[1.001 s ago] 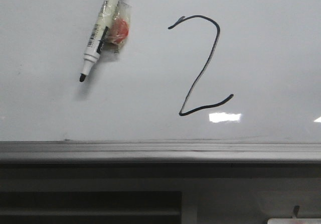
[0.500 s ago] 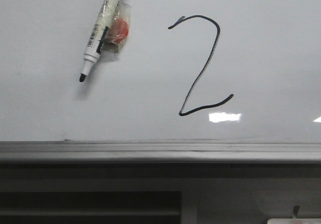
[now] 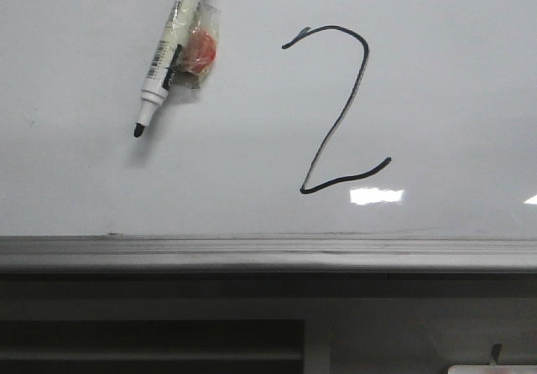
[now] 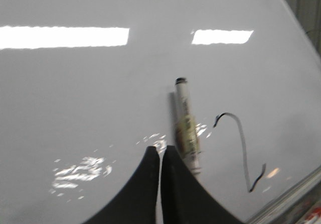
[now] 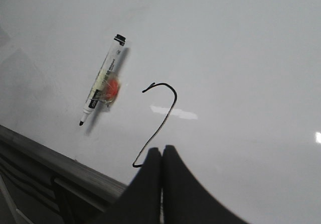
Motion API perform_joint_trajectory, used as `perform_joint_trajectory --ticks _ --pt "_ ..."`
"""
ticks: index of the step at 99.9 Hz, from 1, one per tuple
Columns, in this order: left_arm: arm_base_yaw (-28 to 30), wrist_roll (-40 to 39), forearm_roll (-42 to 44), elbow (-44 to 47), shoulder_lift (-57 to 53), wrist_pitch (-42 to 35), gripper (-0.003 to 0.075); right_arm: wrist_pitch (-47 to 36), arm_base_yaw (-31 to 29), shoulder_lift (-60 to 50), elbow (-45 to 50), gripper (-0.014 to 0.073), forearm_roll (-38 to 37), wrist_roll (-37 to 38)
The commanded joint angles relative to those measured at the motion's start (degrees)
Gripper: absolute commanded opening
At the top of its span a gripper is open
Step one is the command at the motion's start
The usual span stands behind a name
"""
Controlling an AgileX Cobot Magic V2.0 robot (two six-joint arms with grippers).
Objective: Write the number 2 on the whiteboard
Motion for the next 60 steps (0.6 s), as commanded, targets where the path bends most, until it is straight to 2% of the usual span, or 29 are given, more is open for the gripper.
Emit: perform_joint_trajectory --ticks 1,11,30,46,52,60 --pt "7.4 -1.99 3.1 -1.59 0.53 -0.11 -0.002 -1.73 -0.29 -0.35 -1.42 -0.006 1.81 -0.59" --pt "16.56 -5.1 8.76 -1.59 0.2 0.01 -0.002 -1.73 -0.29 -0.35 -1.42 -0.006 1.81 -0.59" --pt "26.89 -6.3 10.17 1.62 -6.29 0.87 -0.002 -1.73 -0.29 -0.35 -1.42 -0.006 1.81 -0.59" --pt "32.22 -11.0 10.57 6.41 -11.12 0.87 -0.002 -1.73 -0.29 -0.35 -1.42 -0.006 1.81 -0.59" --pt "33.46 -11.29 10.57 6.43 -12.8 4.37 -0.002 -1.73 -0.29 -0.35 -1.42 -0.006 1.81 -0.59" --pt "35.14 -11.29 10.29 6.43 -12.83 4.8 -0.002 -1.73 -0.29 -0.35 -1.42 -0.006 1.81 -0.59"
